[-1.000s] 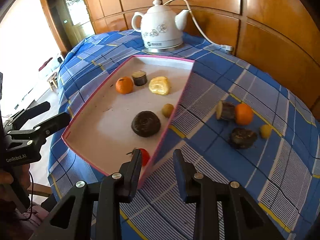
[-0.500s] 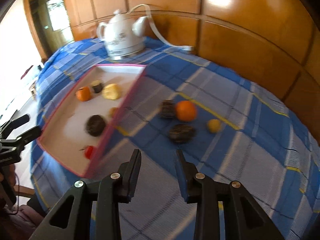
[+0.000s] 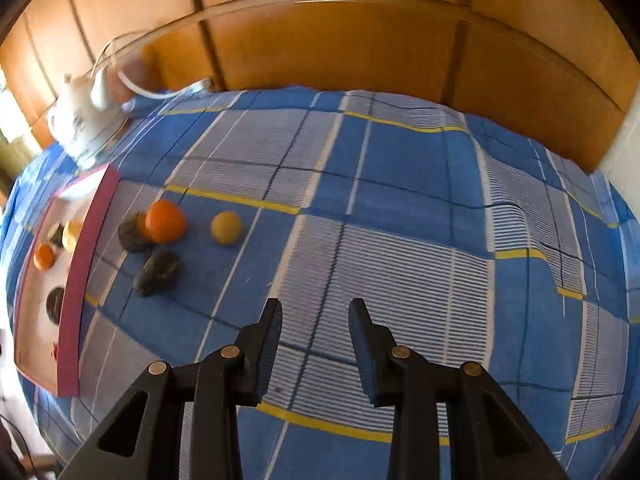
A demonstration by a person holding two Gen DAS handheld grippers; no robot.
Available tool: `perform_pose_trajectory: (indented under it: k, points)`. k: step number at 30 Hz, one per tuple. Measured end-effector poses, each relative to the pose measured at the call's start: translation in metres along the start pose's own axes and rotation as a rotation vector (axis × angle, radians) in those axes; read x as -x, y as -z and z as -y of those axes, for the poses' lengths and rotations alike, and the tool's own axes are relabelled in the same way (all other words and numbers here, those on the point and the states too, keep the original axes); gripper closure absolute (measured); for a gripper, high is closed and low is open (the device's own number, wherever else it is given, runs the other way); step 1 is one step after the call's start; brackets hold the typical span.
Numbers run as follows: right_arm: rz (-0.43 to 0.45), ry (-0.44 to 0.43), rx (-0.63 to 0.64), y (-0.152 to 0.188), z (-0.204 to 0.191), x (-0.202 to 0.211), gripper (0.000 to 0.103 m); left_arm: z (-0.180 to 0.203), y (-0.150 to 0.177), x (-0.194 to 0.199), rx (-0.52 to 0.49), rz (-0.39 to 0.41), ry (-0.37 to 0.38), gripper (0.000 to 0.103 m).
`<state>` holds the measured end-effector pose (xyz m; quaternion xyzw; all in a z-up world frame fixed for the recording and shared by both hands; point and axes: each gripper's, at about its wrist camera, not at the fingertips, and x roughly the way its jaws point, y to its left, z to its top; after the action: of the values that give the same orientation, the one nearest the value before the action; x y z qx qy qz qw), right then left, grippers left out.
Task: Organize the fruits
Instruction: 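Withdraw the right gripper from the tray while the left moves toward the produce pile, then grasp the dark brown lumpy tuber with the left gripper, then hold the lumpy tuber in the left while the right grasps the small tan potato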
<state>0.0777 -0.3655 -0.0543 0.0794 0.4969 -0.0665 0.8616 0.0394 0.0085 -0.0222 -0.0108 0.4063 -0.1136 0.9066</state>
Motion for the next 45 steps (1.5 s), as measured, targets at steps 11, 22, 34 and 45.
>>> perform_pose_trajectory:
  k: [11,22,34,45]
  points:
    - [0.007,-0.032,-0.066,-0.004,0.007,0.005,0.068,0.062,-0.021,-0.024,-0.121,-0.089,0.15,0.045]
    - [0.031,-0.039,-0.081,-0.007,0.007,0.013,0.068,0.131,-0.047,-0.082,-0.146,-0.165,0.215,0.055]
    - [0.049,-0.086,-0.094,-0.013,0.005,0.018,0.068,0.177,-0.058,-0.152,-0.175,-0.203,0.191,0.039]
    - [0.037,-0.08,-0.096,-0.012,0.007,0.013,0.068,0.184,-0.044,-0.167,-0.219,-0.208,0.216,0.059]
